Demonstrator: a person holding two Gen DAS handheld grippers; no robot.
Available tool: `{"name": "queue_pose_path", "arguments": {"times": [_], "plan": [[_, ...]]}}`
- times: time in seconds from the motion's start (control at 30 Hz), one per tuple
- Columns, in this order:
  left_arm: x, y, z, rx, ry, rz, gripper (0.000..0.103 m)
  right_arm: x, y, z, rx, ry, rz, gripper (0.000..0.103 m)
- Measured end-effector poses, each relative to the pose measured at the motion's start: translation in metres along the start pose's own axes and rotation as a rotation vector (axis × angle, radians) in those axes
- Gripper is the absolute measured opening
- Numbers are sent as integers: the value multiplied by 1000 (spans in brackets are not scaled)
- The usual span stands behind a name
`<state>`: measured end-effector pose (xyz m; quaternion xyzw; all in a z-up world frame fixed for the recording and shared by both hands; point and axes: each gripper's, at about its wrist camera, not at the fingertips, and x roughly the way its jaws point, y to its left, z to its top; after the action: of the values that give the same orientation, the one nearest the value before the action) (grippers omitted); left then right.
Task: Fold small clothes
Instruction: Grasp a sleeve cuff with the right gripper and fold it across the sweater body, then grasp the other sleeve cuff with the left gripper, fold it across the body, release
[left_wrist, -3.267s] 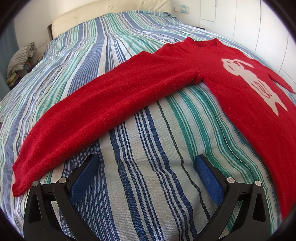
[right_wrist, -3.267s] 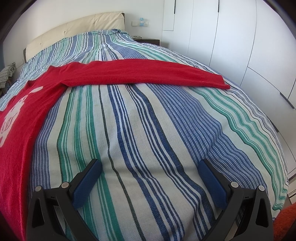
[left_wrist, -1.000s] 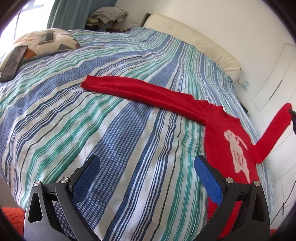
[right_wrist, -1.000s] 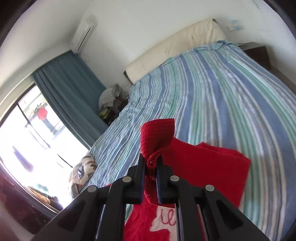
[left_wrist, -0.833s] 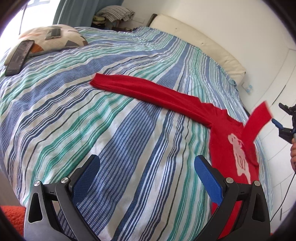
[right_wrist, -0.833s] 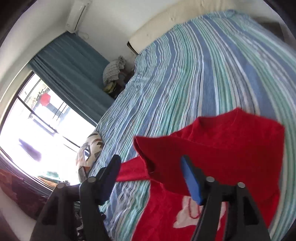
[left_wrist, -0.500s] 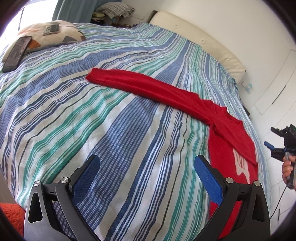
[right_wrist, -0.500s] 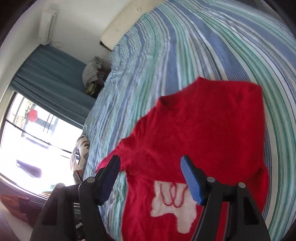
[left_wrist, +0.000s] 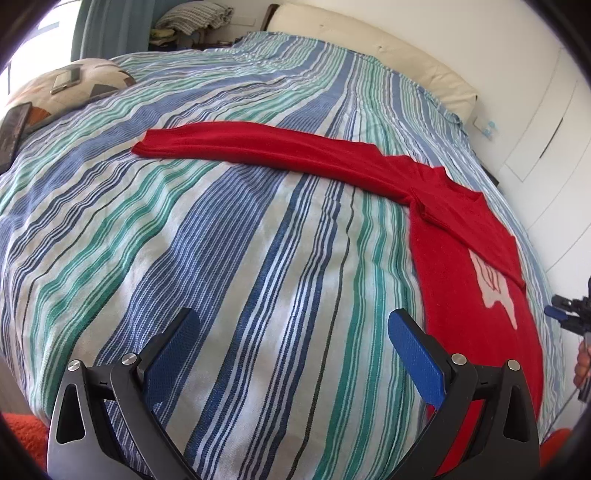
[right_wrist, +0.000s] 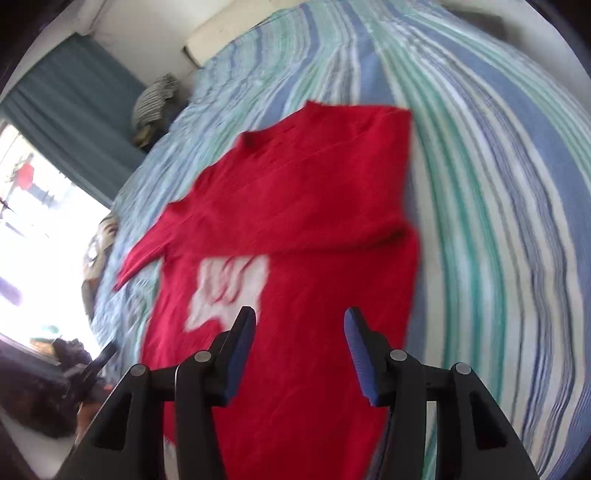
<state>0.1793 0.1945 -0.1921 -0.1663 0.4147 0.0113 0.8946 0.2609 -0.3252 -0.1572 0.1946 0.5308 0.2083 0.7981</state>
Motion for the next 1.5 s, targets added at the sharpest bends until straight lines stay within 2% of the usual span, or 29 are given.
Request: {"name": "queue_pose_path", "arguments": {"times": [0.1, 0.13, 0.2, 0.23, 0.27, 0.37, 0.43, 0.53, 0.6, 0.7, 0.8, 0.87, 0.9, 0.93, 1.0, 1.1, 1.17, 1.2, 1.23, 1.27, 1.3, 1.4, 1.5], "plan": [[0, -4, -4, 28, 8, 9, 102, -1, 7, -70, 36, 113, 122, 51], [-1, -4, -5, 30, 9, 15, 102, 4, 1, -96, 72, 167, 123, 51], [-3, -1, -5, 22, 9, 20, 102, 11, -9, -144, 130, 256, 48, 49], [-4, 1, -6, 14, 8, 22, 102, 2, -14, -161, 139, 228, 40, 43], [-5, 3, -6, 4, 8, 23, 102, -10, -15, -171, 148, 176, 33, 43], [-7, 9, -3, -46, 20, 3, 102, -44, -4, -187, 125, 64, -89, 50], [-10, 12, 4, -79, 15, -20, 102, -61, 7, -191, 91, -38, -101, 56], [-12, 23, 32, -145, -16, -12, 102, -69, 21, -197, 44, -148, -86, 61], [-14, 40, 59, -224, -47, -28, 102, -64, 28, -198, 21, -163, -55, 61], [-14, 83, 96, -386, -122, -51, 102, -50, 39, -193, -24, -135, -24, 61], [2, 128, 120, -527, -109, -47, 100, -43, 48, -190, -59, -110, -24, 61], [19, 153, 127, -588, -68, -47, 90, -37, 50, -190, -58, -97, -23, 61], [29, 162, 130, -605, -41, -37, 79, -35, 51, -192, -56, -94, -25, 61], [38, 169, 133, -615, -12, -26, 76, -34, 49, -193, -51, -92, -27, 61], [53, 177, 135, -628, 22, -8, 76, -33, 46, -194, -39, -87, -33, 61], [68, 184, 136, -651, 30, -44, 76, -29, 43, -195, -25, -78, -47, 61], [77, 185, 139, -653, 28, -80, 70, -26, 42, -194, -22, -70, -53, 61], [81, 184, 141, -646, 31, -91, 53, -24, 42, -194, -24, -67, -55, 61], [85, 184, 143, -635, 46, -90, 26, -23, 43, -194, -28, -64, -56, 61], [89, 182, 145, -621, 63, -78, 12, -22, 45, -194, -33, -60, -57, 61], [90, 180, 146, -605, 67, -59, 3, -20, 46, -194, -38, -56, -58, 61], [71, 166, 158, -566, -2, -46, 3, -20, 52, -196, -63, -61, -59, 61], [41, 116, 192, -409, -60, -74, 3, -23, 55, -196, -77, -81, -35, 61]]}}
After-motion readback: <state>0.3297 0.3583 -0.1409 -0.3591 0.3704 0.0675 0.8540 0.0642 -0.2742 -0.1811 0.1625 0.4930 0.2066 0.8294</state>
